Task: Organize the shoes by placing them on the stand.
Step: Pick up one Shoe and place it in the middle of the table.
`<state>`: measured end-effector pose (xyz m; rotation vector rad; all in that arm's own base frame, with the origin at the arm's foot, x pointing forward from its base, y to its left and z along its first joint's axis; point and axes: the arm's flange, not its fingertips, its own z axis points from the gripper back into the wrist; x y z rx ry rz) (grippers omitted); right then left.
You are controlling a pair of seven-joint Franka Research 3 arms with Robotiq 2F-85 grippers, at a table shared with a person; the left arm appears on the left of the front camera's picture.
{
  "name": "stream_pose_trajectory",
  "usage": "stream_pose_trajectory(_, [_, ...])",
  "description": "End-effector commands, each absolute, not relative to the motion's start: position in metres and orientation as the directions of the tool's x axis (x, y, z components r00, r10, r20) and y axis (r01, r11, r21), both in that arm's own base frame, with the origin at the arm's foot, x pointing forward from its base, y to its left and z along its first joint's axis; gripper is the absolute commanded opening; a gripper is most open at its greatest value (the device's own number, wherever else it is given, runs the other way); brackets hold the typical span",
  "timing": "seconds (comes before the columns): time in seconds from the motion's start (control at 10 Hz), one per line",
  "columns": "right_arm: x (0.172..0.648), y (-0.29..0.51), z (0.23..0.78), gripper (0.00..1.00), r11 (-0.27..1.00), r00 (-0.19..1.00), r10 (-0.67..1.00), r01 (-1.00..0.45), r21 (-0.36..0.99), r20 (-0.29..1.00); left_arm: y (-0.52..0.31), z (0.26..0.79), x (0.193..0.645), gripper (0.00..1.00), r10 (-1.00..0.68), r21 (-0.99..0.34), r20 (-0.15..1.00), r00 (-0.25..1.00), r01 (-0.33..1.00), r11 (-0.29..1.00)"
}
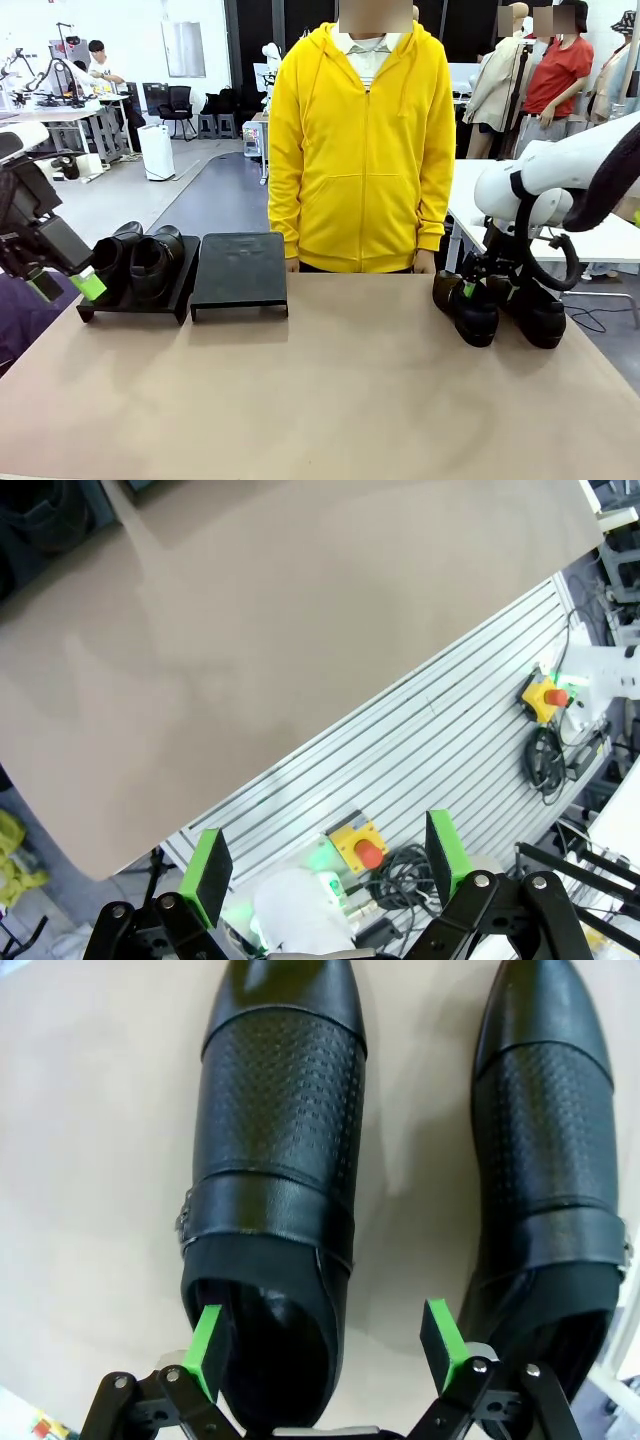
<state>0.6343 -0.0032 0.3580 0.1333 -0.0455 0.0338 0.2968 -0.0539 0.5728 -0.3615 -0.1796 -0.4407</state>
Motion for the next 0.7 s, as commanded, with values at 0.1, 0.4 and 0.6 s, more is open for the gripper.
stream_pose_trajectory(0.1, [0.6517,0.0095,0.3526,1.00,0.995,1.000,0.018,-0.019,0.096,0.006,-0.0520,0.5729,0.2971,1.00,-0.393,-0.317,0.258,0.883,0.461,0.829])
stream_pose_trajectory(0.4, [0.6537,0.0100,0.3496,1.00,0.996,1.000,-0.006,0.005,0.089,0.013,-0.0520,0.5729,0.2971,1.00,-0.393,-0.317,0.258,0.883,0.461,0.829])
stream_pose_trajectory(0.6, [0.6533,0.0076,0.3492,0.03,0.996,1.000,-0.025,0.023,0.086,0.017,-0.0520,0.5729,0.2971,1.00,-0.393,-0.317,0.258,0.883,0.461,0.829])
